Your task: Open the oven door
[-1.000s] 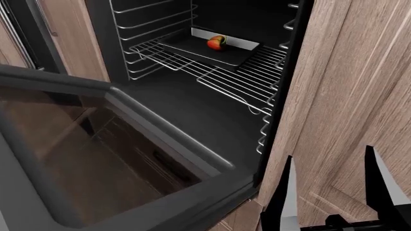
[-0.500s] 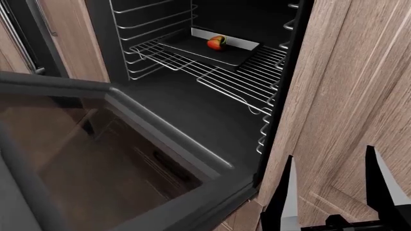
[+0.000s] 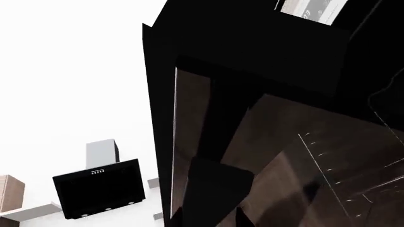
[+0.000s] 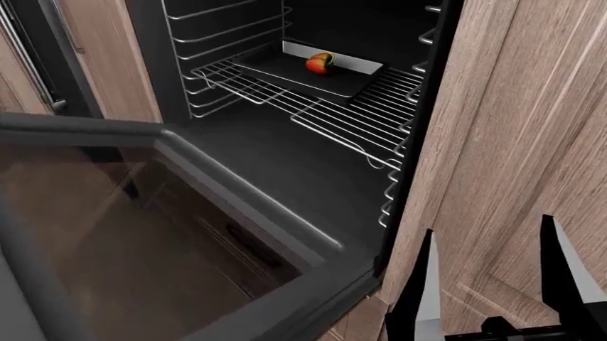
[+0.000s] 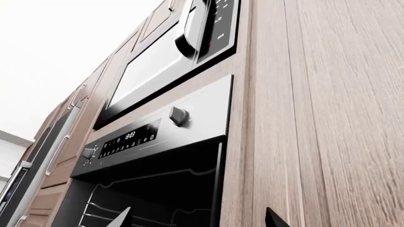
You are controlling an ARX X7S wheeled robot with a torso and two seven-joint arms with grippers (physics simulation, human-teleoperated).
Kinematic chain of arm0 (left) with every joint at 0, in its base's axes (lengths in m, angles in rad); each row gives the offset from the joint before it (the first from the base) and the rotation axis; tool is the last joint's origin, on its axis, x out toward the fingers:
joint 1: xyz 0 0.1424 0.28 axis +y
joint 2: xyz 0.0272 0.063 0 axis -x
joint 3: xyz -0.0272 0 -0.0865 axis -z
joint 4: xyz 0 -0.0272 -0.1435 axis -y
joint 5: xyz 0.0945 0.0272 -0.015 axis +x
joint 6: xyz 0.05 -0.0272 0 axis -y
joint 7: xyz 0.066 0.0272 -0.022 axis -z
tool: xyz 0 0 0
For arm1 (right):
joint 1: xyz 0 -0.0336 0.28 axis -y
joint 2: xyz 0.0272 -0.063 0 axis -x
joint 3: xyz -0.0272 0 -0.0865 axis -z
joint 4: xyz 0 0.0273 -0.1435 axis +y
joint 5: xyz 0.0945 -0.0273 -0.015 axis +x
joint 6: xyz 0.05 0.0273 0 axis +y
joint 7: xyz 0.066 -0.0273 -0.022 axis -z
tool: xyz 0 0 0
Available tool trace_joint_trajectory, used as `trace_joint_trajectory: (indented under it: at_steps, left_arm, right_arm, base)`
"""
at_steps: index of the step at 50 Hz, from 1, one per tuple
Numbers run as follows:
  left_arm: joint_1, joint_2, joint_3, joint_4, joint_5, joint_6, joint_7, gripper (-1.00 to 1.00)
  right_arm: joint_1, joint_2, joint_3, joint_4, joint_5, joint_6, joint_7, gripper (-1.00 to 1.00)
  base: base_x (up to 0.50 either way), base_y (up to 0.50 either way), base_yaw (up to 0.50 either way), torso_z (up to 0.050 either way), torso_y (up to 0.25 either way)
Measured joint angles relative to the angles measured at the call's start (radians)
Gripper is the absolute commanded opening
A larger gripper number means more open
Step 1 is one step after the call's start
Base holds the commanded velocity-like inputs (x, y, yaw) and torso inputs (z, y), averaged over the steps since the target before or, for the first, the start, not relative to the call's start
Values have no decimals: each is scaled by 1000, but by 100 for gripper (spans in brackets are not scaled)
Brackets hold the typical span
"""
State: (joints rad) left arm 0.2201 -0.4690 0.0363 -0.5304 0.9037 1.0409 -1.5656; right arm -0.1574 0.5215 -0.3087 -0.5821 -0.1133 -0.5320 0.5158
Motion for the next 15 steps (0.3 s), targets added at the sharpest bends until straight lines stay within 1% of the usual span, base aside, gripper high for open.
trace_joint_trajectory:
  at_steps: [15]
  left_arm:
    - [-39,-11,32,-118,-36,-5,8,-100]
  right_arm:
    - [3,2,0,2,2,-1,1,100]
  base:
    - [0,1,0,0,0]
